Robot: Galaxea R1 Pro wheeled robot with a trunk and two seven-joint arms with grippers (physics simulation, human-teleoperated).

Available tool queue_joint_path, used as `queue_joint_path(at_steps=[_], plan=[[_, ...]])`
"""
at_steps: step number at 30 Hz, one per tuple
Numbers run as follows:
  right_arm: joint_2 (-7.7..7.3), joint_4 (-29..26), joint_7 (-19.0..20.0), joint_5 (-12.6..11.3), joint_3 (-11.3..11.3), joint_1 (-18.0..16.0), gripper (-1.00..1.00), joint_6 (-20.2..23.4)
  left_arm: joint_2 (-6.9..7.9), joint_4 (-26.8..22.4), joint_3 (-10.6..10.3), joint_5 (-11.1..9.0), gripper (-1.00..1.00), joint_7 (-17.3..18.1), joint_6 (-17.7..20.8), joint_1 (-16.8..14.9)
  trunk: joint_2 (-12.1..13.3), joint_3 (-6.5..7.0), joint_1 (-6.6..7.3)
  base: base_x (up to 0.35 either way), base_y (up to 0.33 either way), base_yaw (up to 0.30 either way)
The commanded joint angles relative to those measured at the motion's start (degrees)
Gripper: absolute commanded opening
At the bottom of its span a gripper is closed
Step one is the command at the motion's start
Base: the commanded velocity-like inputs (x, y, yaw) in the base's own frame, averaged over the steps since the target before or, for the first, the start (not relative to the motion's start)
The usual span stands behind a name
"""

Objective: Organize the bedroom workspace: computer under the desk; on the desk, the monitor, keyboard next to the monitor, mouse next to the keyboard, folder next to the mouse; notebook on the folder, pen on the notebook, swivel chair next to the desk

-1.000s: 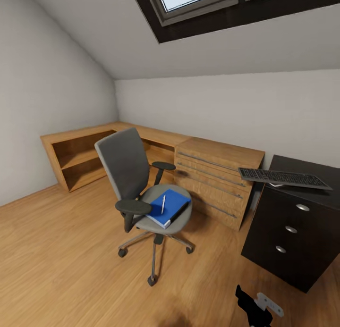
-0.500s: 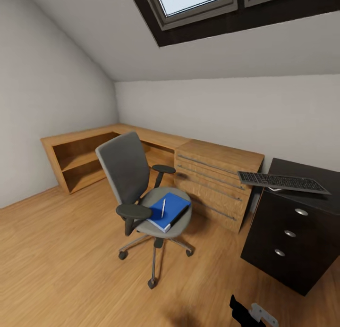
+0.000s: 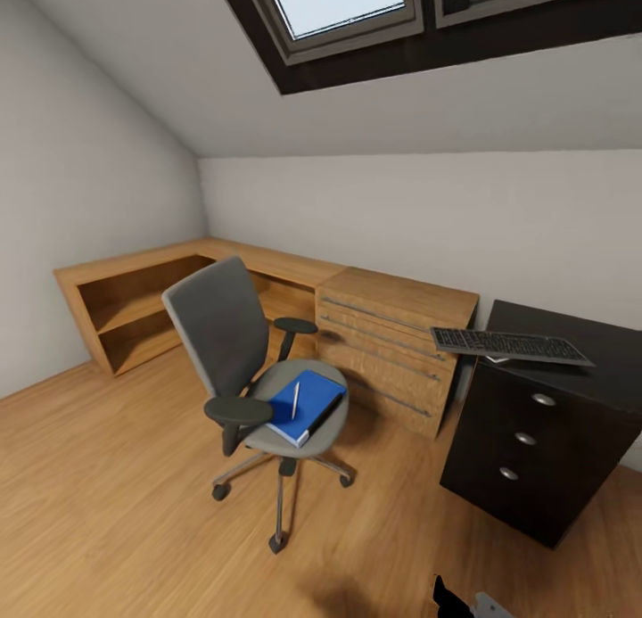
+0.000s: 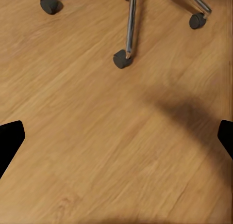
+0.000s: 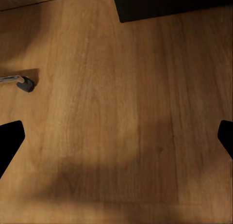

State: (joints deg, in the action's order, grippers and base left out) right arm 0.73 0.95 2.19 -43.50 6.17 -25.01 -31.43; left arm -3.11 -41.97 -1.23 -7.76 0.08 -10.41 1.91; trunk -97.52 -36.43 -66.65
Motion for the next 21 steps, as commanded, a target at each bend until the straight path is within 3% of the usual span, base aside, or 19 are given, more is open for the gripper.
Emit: queue_joint_path(at_steps=[1,10,16,21], plan=[[0.03,0.10,0.22,-0.62,0.42,-0.05,1.00,-0.21,0.03,-0.05,-0.14,-0.59,1.00,0.01,-0.09,0.02,0.39,0.13,0.23,0.000,0.000,-0.247],[0.34,0.10,0.26,-0.44,0.57,-0.04,1.00,-0.13,0.03,0.55,-0.17,-0.59,1.00,0.01,-0.05,0.02,4.00,1.66,2.21,0.000,0.000,-0.124],[0.48,0.17,0.19,1.32,0.51,-0.04,1.00,-0.12,0.03,1.12,-0.17,-0.59,1.00,0.01,-0.05,0.02,6.41,2.73,3.52,0.000,0.000,-0.038],[0.64,0.17,0.26,1.45,0.51,-0.04,1.00,-0.12,0.03,1.18,-0.17,-0.59,1.00,0.01,-0.05,0.02,8.41,3.63,4.62,0.000,0.000,-0.236]])
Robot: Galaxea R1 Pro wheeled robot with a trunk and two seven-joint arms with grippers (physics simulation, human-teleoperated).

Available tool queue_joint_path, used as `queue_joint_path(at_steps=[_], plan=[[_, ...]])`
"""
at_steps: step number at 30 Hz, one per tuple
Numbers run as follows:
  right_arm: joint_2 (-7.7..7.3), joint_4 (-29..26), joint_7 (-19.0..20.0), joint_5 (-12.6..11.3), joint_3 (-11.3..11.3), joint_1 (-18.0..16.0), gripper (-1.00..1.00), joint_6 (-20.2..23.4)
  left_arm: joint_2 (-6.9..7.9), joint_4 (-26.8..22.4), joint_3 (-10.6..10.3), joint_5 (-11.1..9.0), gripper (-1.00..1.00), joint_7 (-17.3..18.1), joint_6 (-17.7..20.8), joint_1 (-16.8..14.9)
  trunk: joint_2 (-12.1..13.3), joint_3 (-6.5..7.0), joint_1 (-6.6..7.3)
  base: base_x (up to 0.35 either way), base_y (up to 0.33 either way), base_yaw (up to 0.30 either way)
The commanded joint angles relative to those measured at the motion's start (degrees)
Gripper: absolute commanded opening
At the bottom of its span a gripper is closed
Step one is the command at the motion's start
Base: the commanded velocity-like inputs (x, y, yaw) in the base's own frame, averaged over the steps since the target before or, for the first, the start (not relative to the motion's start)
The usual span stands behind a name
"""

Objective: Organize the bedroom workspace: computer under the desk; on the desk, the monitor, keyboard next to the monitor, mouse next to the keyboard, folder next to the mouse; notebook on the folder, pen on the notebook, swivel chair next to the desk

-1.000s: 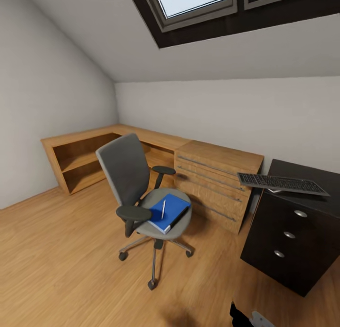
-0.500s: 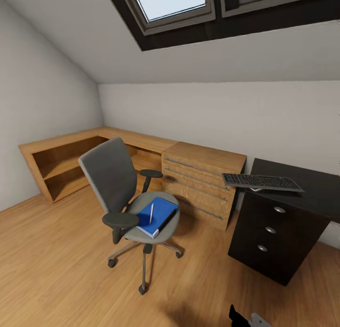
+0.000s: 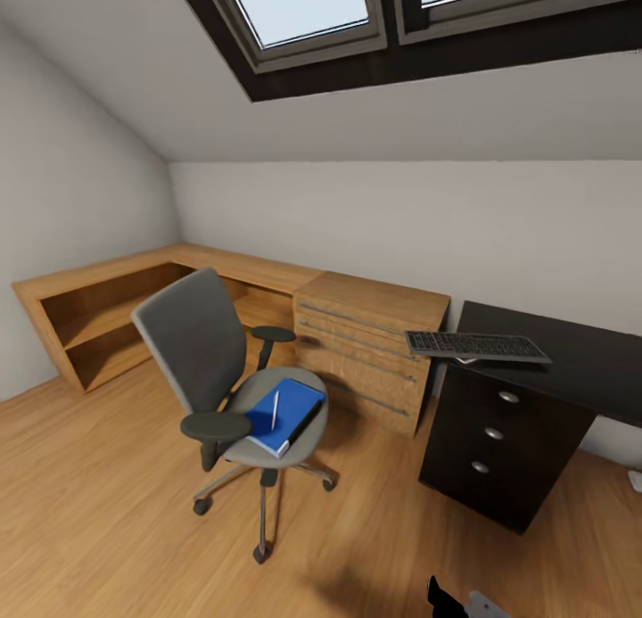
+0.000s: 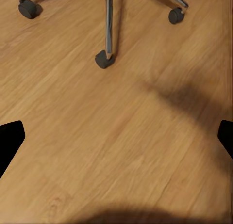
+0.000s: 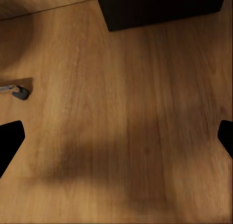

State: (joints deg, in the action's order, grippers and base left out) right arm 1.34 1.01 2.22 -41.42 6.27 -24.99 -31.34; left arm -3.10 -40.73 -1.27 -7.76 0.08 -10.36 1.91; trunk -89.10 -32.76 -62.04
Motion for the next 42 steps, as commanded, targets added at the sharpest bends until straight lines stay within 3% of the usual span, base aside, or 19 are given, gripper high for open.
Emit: queue_joint_path(at_steps=[1,22,30,33,42], plan=[[0.03,0.11,0.23,-0.62,0.41,-0.06,1.00,-0.21,0.03,-0.06,-0.13,-0.59,1.00,0.01,-0.10,0.03,0.39,0.14,0.23,0.000,0.000,-0.275],[0.10,0.13,0.25,-0.13,0.43,0.01,1.00,-0.29,0.03,-0.05,-0.13,-0.62,1.00,-0.03,-0.10,0.03,8.81,3.91,4.84,0.000,0.000,-0.292],[1.03,0.13,0.09,5.10,0.38,0.09,1.00,-0.39,-0.05,0.02,-0.13,-0.59,1.00,0.04,-0.10,0.03,12.02,5.50,6.60,0.000,0.000,-0.283],[1.19,0.13,0.03,6.46,0.35,0.11,1.00,-0.44,-0.06,0.03,-0.13,-0.59,1.00,0.07,-0.14,0.03,12.02,5.59,6.60,0.000,0.000,-0.264],[1.13,0.13,-0.02,7.45,0.33,0.12,1.00,-0.39,0.05,0.05,-0.01,-0.58,1.00,0.18,-3.71,0.03,12.02,5.78,6.60,0.000,0.000,-0.089]])
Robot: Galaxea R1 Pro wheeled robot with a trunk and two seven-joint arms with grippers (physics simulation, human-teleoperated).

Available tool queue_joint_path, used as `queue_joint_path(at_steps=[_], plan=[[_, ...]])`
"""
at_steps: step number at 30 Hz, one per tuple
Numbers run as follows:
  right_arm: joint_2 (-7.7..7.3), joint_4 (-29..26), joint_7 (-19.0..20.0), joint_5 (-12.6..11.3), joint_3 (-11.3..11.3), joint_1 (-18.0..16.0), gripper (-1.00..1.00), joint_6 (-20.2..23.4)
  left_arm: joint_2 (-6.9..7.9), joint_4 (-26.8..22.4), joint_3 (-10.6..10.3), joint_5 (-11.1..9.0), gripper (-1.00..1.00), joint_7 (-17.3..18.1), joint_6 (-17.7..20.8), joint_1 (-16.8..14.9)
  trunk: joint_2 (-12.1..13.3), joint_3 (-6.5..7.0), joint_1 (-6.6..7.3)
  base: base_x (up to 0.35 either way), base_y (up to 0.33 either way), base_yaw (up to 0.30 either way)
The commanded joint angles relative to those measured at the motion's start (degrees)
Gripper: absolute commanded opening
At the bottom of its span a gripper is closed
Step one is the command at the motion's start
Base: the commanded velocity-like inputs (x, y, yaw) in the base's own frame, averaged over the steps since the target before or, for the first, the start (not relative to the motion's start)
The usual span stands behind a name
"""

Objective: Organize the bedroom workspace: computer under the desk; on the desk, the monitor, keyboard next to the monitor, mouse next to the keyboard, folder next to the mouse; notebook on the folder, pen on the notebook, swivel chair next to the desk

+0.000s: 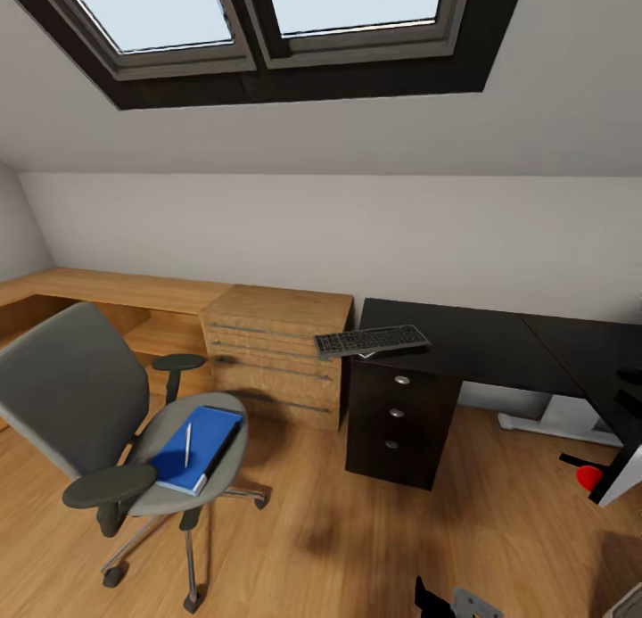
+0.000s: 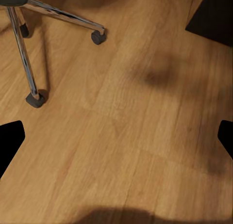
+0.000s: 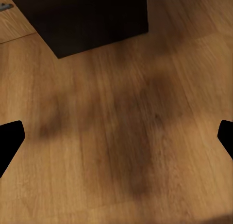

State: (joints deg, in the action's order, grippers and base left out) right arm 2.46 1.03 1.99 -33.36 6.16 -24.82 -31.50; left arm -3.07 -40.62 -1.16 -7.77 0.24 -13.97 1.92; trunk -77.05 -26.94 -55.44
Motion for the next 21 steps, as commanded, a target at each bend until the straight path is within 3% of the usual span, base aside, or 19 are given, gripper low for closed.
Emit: queue_joint_path(at_steps=[1,7,21], plan=[[0.01,0.11,0.21,-0.60,0.43,-0.05,1.00,-0.24,0.04,0.04,-0.10,-0.57,1.00,0.01,-0.29,0.02,-0.03,0.01,0.00,0.000,0.000,-0.100],[-0.05,0.11,0.21,-0.57,0.43,-0.05,1.00,-0.27,0.05,1.42,-0.14,-0.58,1.00,0.02,-0.63,0.02,-0.03,0.42,0.00,-0.014,-0.011,-0.117],[-0.16,0.11,0.16,-0.57,0.43,-0.05,1.00,-0.28,0.00,1.91,-0.19,-0.58,1.00,0.01,-0.71,0.02,-0.03,1.42,0.00,-0.088,-0.159,-0.159]])
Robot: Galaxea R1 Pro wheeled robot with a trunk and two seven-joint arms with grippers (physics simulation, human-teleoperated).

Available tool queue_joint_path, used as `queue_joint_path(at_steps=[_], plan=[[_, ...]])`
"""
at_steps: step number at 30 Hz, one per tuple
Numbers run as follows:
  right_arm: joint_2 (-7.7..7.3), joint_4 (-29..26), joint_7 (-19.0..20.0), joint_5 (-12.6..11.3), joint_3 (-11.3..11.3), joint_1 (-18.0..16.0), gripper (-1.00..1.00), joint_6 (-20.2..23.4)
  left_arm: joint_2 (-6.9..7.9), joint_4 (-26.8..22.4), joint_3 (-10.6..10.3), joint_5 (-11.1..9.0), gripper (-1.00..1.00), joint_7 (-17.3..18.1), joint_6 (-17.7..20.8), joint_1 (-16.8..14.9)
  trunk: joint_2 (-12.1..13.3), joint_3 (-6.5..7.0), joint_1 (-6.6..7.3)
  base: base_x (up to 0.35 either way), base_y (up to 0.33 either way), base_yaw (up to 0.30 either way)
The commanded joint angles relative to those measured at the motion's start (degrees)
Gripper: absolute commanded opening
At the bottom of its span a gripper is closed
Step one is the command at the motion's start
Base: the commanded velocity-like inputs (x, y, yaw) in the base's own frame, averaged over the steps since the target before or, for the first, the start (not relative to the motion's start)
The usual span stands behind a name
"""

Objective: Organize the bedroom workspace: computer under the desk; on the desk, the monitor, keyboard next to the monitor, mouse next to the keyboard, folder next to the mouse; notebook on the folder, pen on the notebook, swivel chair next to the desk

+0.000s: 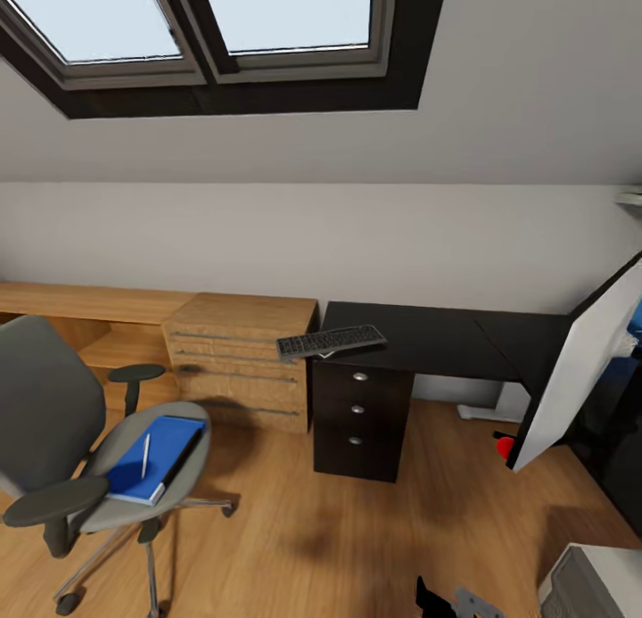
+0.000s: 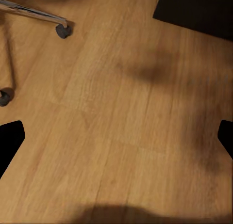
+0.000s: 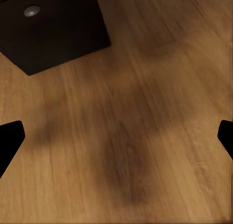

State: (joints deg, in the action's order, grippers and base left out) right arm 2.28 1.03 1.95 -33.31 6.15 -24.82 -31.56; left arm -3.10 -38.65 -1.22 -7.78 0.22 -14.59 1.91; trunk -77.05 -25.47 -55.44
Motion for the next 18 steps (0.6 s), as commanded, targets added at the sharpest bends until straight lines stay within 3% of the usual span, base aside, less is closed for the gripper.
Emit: queue_joint_path(at_steps=[1,18], plan=[[0.02,0.11,0.19,-0.62,0.44,-0.06,1.00,-0.21,0.02,-0.06,-0.12,-0.57,1.00,0.01,-0.09,0.02,-0.03,0.01,0.00,-0.006,-0.022,-0.223],[0.01,0.11,0.18,-0.62,0.44,-0.06,1.00,-0.19,0.07,-0.02,-0.10,-0.62,1.00,-0.07,-0.09,0.02,-0.03,0.78,0.00,-0.001,-0.003,-0.240]])
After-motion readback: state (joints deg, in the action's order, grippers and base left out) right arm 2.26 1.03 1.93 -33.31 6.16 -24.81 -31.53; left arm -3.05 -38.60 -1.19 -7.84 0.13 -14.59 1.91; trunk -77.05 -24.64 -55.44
